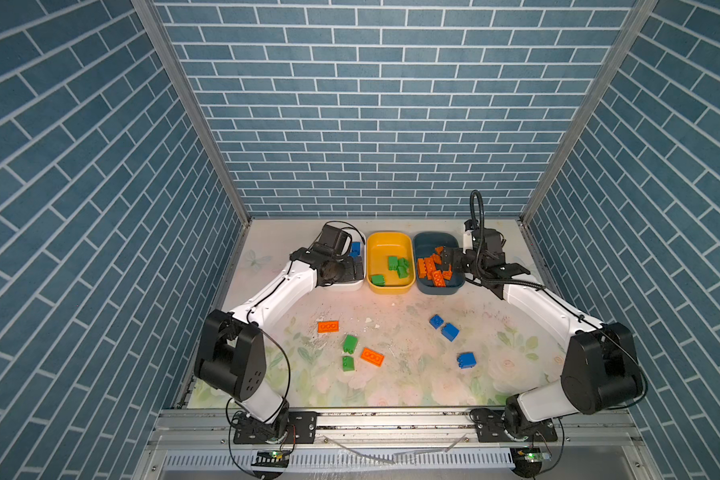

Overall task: Sort the legos into containers by color
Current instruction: 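Release the orange brick into the teal tub while the left moves toward the blue bricks, then lower the left gripper onto a blue brick near the teal tub and grasp it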

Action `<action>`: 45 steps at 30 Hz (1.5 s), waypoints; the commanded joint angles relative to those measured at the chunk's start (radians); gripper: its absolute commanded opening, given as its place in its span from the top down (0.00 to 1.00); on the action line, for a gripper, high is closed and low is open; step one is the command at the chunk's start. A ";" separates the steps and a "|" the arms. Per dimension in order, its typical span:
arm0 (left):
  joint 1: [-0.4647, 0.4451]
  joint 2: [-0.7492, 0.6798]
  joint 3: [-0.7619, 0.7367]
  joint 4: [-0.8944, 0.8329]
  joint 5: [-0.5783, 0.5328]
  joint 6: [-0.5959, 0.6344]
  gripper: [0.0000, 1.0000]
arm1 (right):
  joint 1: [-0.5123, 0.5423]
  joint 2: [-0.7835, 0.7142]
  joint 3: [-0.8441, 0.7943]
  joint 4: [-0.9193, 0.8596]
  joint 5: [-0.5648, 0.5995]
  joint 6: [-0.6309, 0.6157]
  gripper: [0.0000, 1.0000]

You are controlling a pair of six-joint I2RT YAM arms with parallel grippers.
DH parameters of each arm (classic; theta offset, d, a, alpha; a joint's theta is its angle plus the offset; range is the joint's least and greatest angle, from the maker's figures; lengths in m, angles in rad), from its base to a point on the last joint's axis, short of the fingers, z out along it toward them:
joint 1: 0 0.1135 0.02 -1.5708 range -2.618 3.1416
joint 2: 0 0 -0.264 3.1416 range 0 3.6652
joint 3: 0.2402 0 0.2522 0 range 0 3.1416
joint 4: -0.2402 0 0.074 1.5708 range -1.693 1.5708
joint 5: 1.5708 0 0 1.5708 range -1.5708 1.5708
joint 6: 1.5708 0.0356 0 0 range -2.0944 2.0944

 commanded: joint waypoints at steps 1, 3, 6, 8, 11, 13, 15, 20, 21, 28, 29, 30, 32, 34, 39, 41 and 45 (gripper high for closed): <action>-0.070 0.035 0.038 0.009 0.030 0.102 0.01 | -0.026 -0.060 -0.118 0.021 -0.003 0.054 0.01; -0.127 0.054 0.059 0.002 0.036 0.156 0.01 | -0.065 -0.099 -0.181 0.068 -0.004 0.112 0.01; -0.222 0.099 0.098 -0.012 0.029 0.222 0.01 | -0.136 -0.149 -0.267 0.138 -0.007 0.207 0.01; -0.280 0.145 0.132 -0.025 0.037 0.251 0.01 | -0.175 -0.165 -0.302 0.139 0.030 0.272 0.01; -0.357 0.228 0.188 -0.034 0.062 0.282 0.03 | -0.229 -0.169 -0.317 0.090 0.036 0.329 0.01; -0.406 0.287 0.230 -0.035 0.073 0.301 0.06 | -0.249 -0.170 -0.322 0.059 0.036 0.349 0.01; -0.441 0.347 0.274 -0.040 0.081 0.310 0.09 | -0.258 -0.174 -0.331 0.053 0.038 0.355 0.01; -0.490 0.482 0.377 -0.030 0.133 0.316 0.19 | -0.262 -0.190 -0.335 0.035 0.044 0.351 0.01; -0.499 0.507 0.394 -0.029 0.121 0.320 0.20 | -0.262 -0.195 -0.334 0.031 0.048 0.349 0.01; -0.529 0.655 0.511 -0.091 -0.018 0.353 0.32 | -0.266 -0.223 -0.324 -0.003 0.071 0.320 0.01; -0.530 0.667 0.519 -0.095 -0.017 0.356 0.32 | -0.266 -0.225 -0.325 -0.003 0.076 0.319 0.01; -0.530 0.680 0.530 -0.103 -0.012 0.360 0.32 | -0.268 -0.228 -0.325 -0.004 0.080 0.318 0.01; -0.534 0.703 0.549 -0.111 0.002 0.364 0.33 | -0.268 -0.230 -0.330 -0.004 0.087 0.318 0.01; -0.539 0.728 0.570 -0.120 0.027 0.366 0.32 | -0.268 -0.232 -0.329 -0.006 0.089 0.318 0.01; -0.570 0.801 0.645 -0.153 -0.001 0.386 0.37 | -0.270 -0.233 -0.326 -0.003 0.063 0.318 0.01; -0.576 0.825 0.673 -0.168 -0.016 0.385 0.45 | -0.269 -0.233 -0.323 -0.004 0.043 0.315 0.01; -0.576 0.827 0.674 -0.182 -0.047 0.381 0.54 | -0.269 -0.235 -0.309 -0.035 0.073 0.353 0.01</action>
